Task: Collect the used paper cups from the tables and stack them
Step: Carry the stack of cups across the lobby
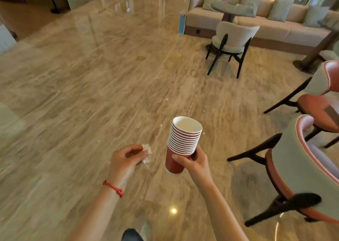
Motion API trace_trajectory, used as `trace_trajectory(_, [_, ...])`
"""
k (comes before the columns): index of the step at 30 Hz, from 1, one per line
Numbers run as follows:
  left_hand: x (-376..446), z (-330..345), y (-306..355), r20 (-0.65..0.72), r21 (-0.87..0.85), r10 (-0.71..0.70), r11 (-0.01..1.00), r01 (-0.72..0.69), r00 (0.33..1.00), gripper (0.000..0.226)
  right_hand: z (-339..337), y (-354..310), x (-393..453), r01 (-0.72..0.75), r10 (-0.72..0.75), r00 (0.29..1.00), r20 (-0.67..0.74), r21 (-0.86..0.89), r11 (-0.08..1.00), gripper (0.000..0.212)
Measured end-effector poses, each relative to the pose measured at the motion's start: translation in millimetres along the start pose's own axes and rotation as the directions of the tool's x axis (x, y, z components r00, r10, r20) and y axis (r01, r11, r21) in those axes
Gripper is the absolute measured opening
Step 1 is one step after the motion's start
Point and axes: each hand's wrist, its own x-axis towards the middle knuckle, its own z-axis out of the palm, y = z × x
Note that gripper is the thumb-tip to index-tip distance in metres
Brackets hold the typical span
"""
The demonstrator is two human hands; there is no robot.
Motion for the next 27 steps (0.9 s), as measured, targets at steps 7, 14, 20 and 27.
trace_trajectory(7, [142,46,37,0.042,-0.004,-0.014,1.000,0.014,0.999,0.014,2,-11,140,-0.025,0.026,0.999,-0.024,0.021,0.999,0.046])
trace_trajectory(14, [302,116,66,0.029,-0.007,0.012,1.000,-0.011,1.000,0.017,-9,-22,317,0.011,-0.011,1.000,-0.018,0.004,1.000,0.046])
trace_trajectory(20, [433,174,114,0.017,-0.024,0.021,0.999,-0.020,1.000,0.020,-17,-57,475,0.030,-0.030,0.999,0.020,-0.009,1.000,0.051])
trace_trajectory(27, [577,211,148,-0.006,-0.049,0.021,0.999,-0.021,1.000,0.020,-8,-68,630,0.011,-0.010,0.999,0.046,-0.023,1.000,0.052])
